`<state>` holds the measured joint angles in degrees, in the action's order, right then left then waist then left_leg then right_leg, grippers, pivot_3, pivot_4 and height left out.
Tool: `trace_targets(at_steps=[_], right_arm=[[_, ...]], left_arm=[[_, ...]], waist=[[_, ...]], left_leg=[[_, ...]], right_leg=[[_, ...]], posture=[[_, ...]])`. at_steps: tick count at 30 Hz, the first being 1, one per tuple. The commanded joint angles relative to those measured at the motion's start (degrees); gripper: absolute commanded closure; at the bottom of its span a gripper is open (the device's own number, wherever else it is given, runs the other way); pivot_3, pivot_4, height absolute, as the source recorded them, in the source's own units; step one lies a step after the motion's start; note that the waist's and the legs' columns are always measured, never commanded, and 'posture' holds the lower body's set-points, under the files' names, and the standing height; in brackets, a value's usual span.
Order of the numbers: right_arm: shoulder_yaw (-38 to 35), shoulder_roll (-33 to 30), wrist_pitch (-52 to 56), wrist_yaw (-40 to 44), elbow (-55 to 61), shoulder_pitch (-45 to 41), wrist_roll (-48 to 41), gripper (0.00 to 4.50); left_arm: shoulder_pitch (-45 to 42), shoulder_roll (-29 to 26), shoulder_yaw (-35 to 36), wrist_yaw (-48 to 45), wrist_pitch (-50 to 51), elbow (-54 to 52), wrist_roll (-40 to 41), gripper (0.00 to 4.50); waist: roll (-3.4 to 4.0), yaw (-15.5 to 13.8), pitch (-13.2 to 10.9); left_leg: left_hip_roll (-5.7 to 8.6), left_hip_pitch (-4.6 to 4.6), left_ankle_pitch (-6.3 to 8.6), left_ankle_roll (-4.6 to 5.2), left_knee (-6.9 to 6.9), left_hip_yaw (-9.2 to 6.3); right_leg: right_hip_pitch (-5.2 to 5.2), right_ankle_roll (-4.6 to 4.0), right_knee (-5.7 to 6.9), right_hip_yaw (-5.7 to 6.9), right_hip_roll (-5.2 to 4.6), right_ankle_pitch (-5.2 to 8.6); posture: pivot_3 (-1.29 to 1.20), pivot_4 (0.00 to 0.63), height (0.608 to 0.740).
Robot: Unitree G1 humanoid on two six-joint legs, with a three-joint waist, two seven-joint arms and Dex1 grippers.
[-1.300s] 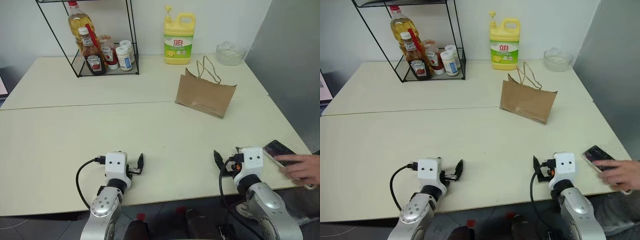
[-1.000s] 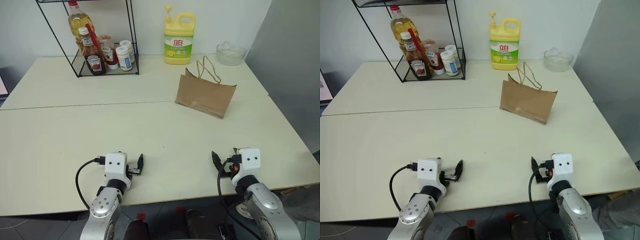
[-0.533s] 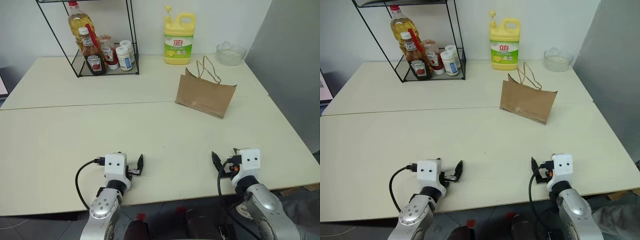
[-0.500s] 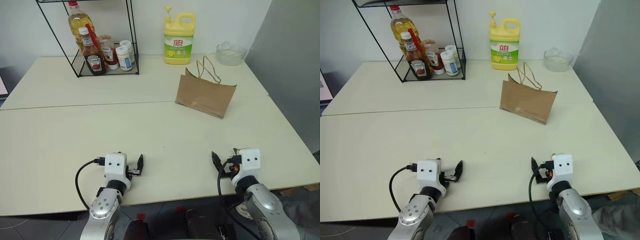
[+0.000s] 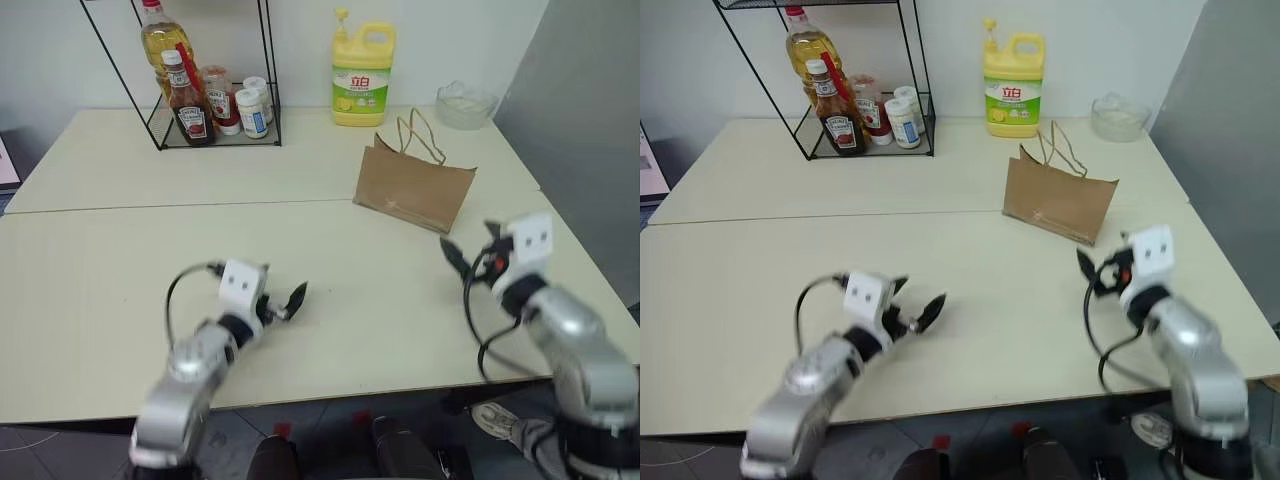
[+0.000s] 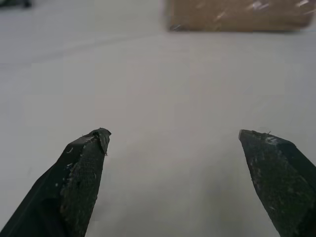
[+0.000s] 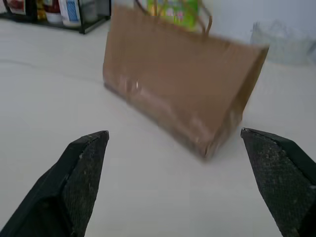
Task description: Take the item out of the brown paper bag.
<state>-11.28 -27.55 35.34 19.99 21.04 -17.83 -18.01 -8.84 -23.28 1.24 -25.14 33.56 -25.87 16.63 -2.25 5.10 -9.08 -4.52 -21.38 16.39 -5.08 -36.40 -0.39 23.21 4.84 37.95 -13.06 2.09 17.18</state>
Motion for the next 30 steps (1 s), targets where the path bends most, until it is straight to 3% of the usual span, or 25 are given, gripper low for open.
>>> trace_targets(at_steps=[1,5,7,16,22,28,30], right_arm=[[0.3,-4.0,-4.0,6.7,-13.3,-11.6,-0.3,0.0],[4.4,-5.3,-8.9,14.4,-29.9,-24.1,1.4,0.0],[6.7,-4.8,-11.5,17.9,-38.2,-30.1,2.7,0.0],[9.3,0.0,-28.9,22.1,-74.5,-50.5,9.1,0.0],[7.0,3.5,-29.5,25.6,-86.3,-58.2,8.0,0.0],[3.7,5.6,-31.2,22.4,-91.9,-62.0,8.1,0.0],[3.7,5.7,-32.3,22.0,-92.5,-62.4,9.0,0.37]], left_arm=[[-13.0,-5.1,2.4,-10.5,5.3,4.6,8.7,0.03],[-24.8,-10.1,3.5,-19.5,9.4,11.2,15.1,0.03],[-29.1,-12.0,4.4,-23.1,11.4,13.8,18.1,0.03],[-33.2,-15.3,3.7,-27.9,12.7,15.9,20.7,0.03],[-31.7,-15.1,4.3,-26.7,12.6,14.8,20.6,0.03],[-30.2,-13.8,5.1,-23.9,13.8,12.8,22.2,0.03],[-29.7,-13.8,5.2,-23.3,14.0,12.1,22.6,0.0]], waist=[[0.09,0.0,-0.1],[0.29,0.2,-0.2],[0.41,0.4,-0.3],[0.74,1.1,-0.5],[0.82,1.2,-0.5],[0.85,1.3,-0.6],[0.85,1.3,-0.6]], left_leg=[[-0.01,-0.06,0.01,0.01,-0.17,-0.01],[-0.01,-0.49,0.12,0.17,-0.43,-0.13],[-0.04,-0.49,0.13,0.18,-0.49,-0.15],[0.06,-0.63,0.12,0.16,-0.53,-0.28],[0.08,-0.64,0.11,0.15,-0.54,-0.57],[0.15,-0.6,0.04,0.04,-0.69,-0.92],[0.16,-0.6,0.02,0.02,-0.69,-1.01]], right_leg=[[0.0,-0.01,0.01,0.04,0.0,0.01],[0.15,-0.04,-0.11,0.2,-0.05,-0.02],[0.19,-0.13,-0.09,0.85,-0.35,0.0],[0.43,-0.57,0.15,2.06,-1.02,-0.11],[0.32,-0.6,0.3,2.92,-1.26,-0.12],[0.33,-0.6,0.93,3.11,-1.25,-0.12],[0.32,-0.6,0.98,3.16,-1.24,-0.12]], posture=[[0.0,0.15,0.74],[0.0,0.15,0.74],[0.0,0.15,0.74],[0.0,0.15,0.74],[0.0,0.15,0.74],[0.0,0.15,0.74],[0.0,0.15,0.74]])
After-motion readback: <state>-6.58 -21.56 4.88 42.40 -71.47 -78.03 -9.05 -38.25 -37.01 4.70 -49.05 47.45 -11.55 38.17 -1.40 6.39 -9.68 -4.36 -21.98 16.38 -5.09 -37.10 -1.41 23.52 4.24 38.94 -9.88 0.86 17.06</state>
